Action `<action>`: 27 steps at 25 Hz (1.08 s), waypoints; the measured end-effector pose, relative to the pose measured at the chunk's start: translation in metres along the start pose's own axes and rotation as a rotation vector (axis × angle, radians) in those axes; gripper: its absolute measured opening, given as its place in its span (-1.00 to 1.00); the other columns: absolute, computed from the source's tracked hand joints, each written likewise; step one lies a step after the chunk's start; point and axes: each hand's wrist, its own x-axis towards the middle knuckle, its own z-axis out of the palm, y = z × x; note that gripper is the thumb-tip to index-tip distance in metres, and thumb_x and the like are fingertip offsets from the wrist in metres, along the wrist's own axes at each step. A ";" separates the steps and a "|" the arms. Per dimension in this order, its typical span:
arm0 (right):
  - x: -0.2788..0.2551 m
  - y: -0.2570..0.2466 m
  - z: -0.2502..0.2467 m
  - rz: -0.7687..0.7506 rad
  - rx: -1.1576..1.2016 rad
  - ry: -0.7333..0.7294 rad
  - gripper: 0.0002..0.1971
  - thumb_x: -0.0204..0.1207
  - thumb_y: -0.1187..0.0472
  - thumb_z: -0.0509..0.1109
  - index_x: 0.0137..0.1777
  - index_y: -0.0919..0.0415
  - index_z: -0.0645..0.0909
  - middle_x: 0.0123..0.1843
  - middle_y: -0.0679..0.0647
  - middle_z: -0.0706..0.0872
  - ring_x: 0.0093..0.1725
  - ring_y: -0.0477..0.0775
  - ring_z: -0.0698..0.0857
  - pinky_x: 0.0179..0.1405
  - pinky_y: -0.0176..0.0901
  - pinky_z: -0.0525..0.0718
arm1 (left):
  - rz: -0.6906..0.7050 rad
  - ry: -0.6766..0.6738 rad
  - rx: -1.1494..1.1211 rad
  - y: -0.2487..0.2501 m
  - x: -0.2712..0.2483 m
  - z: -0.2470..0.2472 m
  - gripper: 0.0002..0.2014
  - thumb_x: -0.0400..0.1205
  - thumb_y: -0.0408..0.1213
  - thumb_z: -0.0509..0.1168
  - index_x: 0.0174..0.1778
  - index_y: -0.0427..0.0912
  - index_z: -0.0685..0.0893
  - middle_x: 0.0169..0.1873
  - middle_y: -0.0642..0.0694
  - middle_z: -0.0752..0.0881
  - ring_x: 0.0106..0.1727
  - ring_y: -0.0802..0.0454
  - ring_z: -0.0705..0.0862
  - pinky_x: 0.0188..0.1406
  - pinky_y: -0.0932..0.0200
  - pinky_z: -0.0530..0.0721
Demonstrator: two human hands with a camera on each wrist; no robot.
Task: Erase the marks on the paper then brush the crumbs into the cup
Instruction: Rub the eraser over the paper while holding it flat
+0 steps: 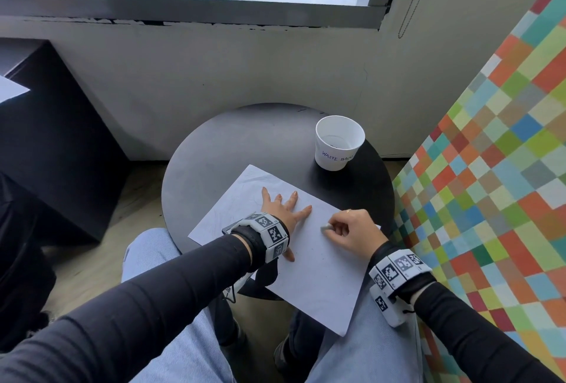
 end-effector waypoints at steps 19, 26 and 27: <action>-0.004 0.013 -0.010 0.189 -0.005 0.035 -0.76 0.43 0.21 0.50 -0.42 0.14 0.56 -0.53 -0.05 0.55 -0.47 -0.12 0.50 -0.38 -0.36 0.42 | 0.103 0.003 -0.027 -0.017 0.004 0.006 0.29 0.35 0.30 0.54 0.73 0.11 -0.29 0.73 -0.14 -0.26 0.72 -0.35 -0.07 0.47 -0.66 -0.16; -0.017 -0.013 -0.003 0.059 0.165 -0.167 -0.75 0.42 0.19 0.51 -0.42 0.09 0.54 -0.55 -0.13 0.49 -0.52 -0.13 0.45 -0.45 -0.44 0.39 | 0.187 -0.077 -0.006 -0.058 0.008 -0.002 0.29 0.38 0.15 0.59 0.74 0.05 -0.28 0.72 -0.05 -0.33 0.75 -0.13 -0.15 0.42 -0.75 -0.18; -0.018 -0.017 0.000 0.049 0.185 -0.194 -0.77 0.42 0.17 0.51 -0.41 0.13 0.57 -0.54 -0.11 0.51 -0.52 -0.13 0.46 -0.45 -0.43 0.41 | 0.186 -0.077 -0.034 -0.056 0.007 -0.002 0.25 0.41 0.17 0.56 0.74 0.06 -0.25 0.73 -0.04 -0.32 0.75 -0.13 -0.14 0.43 -0.74 -0.17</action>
